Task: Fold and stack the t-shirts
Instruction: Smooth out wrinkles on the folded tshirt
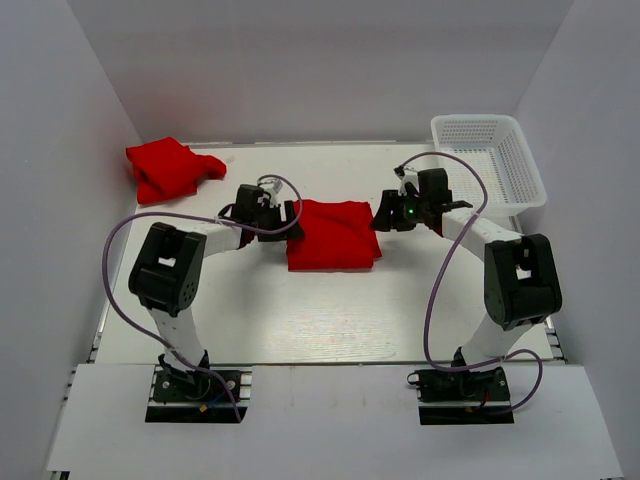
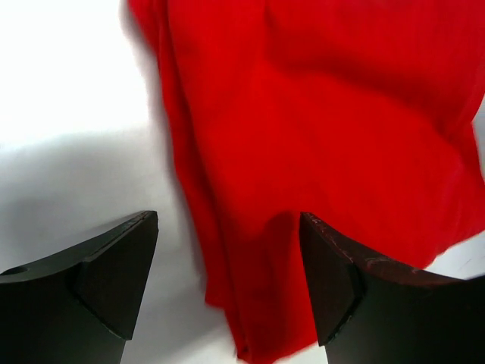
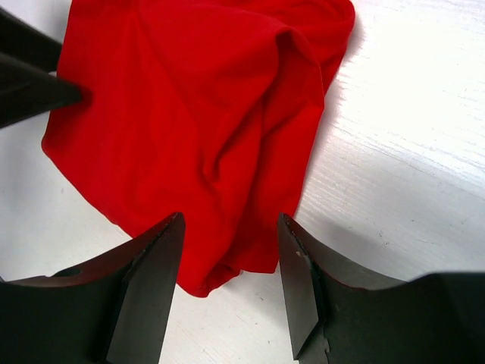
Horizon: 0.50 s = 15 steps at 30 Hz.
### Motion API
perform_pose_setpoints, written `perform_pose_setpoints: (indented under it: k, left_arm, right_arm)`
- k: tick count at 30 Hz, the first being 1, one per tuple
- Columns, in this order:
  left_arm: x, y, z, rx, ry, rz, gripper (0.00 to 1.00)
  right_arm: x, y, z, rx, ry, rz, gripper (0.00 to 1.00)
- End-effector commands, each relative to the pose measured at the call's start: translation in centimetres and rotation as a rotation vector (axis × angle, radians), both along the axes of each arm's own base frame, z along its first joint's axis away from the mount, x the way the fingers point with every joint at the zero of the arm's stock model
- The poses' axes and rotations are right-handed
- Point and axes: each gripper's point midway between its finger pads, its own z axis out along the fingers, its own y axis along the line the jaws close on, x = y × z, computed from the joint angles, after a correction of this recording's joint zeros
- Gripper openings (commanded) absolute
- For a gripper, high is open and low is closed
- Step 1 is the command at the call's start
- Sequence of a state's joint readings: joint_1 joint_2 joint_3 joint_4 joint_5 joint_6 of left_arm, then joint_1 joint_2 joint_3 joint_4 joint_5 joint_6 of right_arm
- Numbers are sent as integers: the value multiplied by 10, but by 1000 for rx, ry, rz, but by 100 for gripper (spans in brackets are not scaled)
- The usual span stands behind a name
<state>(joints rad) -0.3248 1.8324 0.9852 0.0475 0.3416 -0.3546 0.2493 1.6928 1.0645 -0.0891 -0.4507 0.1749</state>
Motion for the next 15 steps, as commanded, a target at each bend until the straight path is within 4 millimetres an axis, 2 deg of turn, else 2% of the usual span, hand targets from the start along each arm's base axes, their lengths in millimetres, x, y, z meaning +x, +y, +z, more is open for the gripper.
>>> perform_pose_setpoints:
  k: [1, 3, 7, 11, 15]
  left_arm:
    - [-2, -6, -19, -5, 93, 16, 86]
    - [-6, -10, -26, -11, 135, 28, 86]
    - [-15, -1, -46, 24, 223, 94, 83]
    - [-22, -1, -52, 25, 263, 96, 77]
    - [-40, -5, -63, 35, 316, 79, 73]
  right_arm:
    - [11, 3, 14, 2, -47, 12, 58]
    - [12, 2, 12, 2, -41, 8, 58]
    - [13, 2, 11, -1, -43, 8, 58]
    - [13, 1, 12, -1, -43, 3, 58]
    - [12, 1, 12, -3, -40, -1, 58]
